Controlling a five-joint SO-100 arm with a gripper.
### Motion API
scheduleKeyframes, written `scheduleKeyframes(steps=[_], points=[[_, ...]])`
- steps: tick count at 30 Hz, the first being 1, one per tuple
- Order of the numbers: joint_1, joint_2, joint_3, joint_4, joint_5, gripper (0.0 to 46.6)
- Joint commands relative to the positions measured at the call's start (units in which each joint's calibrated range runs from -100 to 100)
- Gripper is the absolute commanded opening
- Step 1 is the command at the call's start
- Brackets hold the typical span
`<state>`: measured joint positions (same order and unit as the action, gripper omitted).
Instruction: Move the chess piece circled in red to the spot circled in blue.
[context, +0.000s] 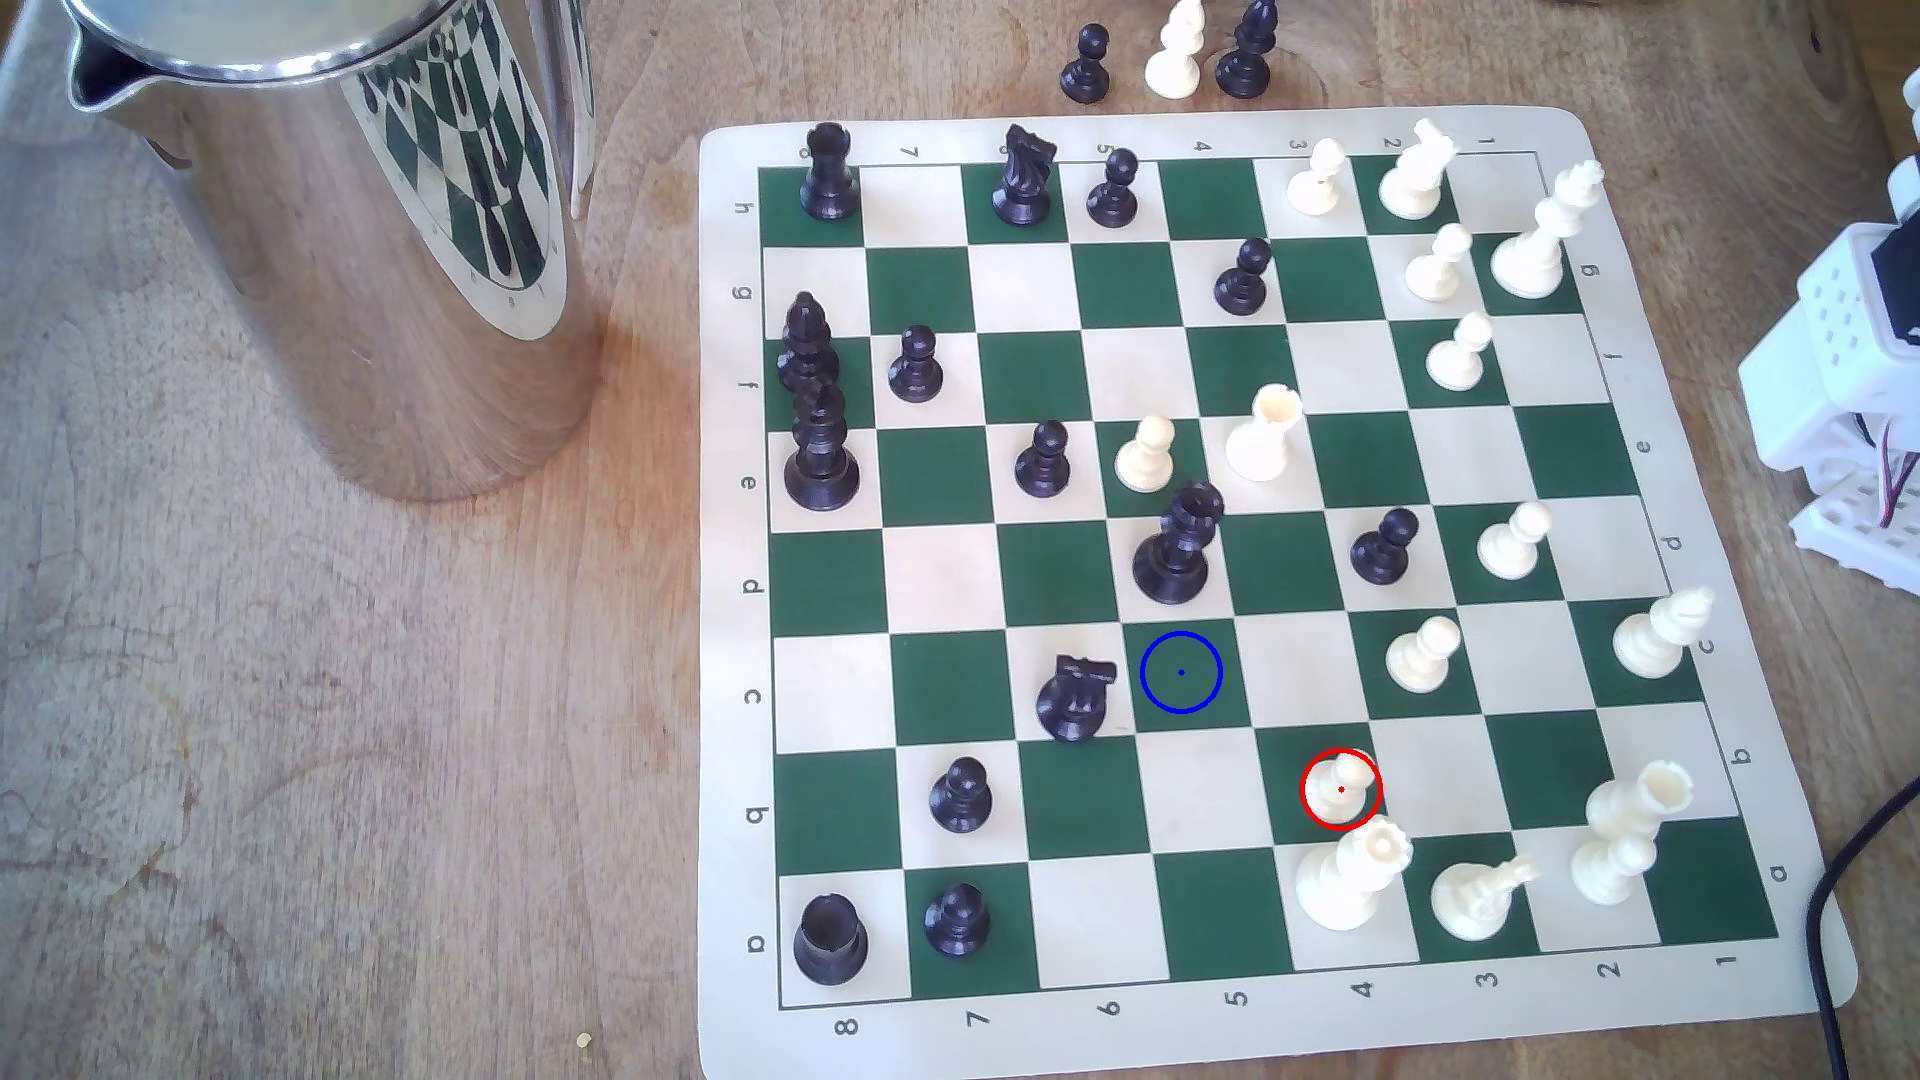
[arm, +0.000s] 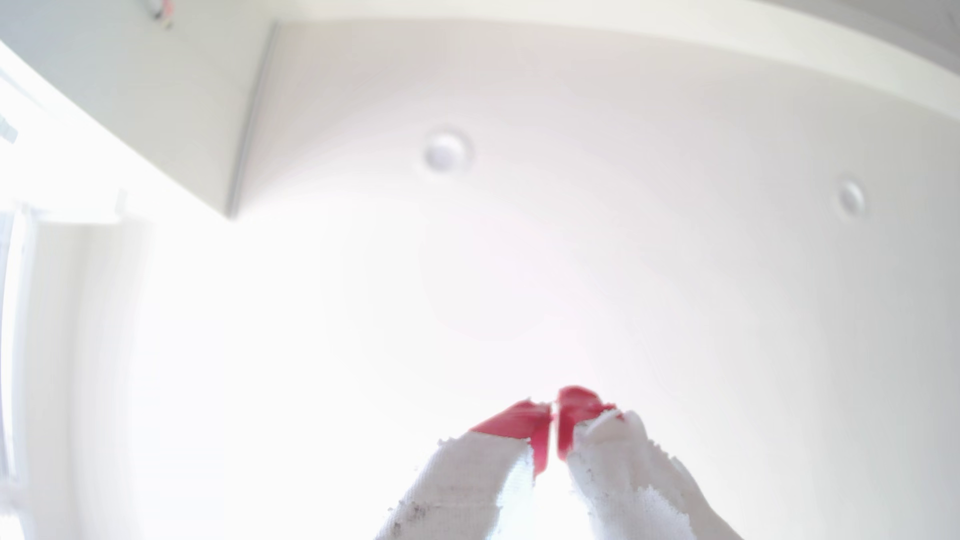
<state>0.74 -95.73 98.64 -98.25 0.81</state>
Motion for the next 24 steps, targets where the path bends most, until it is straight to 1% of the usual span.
scheduleKeyframes(steps=[1, 4, 7, 8, 9, 12, 13, 16, 17, 18, 21, 24], points=[[0.63, -0.11, 1.26, -1.18, -0.05, 0.1], [-0.62, -0.11, 0.54, 3.65, -0.15, 0.1], [-1.17, -0.11, -3.18, 14.87, -0.15, 0.1], [-1.17, -0.11, -4.9, 19.87, -0.15, 0.1], [-1.17, -0.11, -8.25, 30.19, -0.15, 0.1], [-2.03, -0.11, -15.6, 48.62, -0.29, 0.1], [-1.79, -0.11, -16.96, 52.63, -0.73, 0.1], [-0.62, -0.11, -18.95, 60.82, -0.73, 0.1], [0.63, -0.11, -20.58, 66.88, -0.73, 0.1], [2.2, -0.11, -24.03, 79.9, -0.73, 0.1], [2.9, -0.11, -24.66, 83.75, -0.73, 0.1], [2.9, -0.03, -29.2, 101.03, -1.12, 0.1]])
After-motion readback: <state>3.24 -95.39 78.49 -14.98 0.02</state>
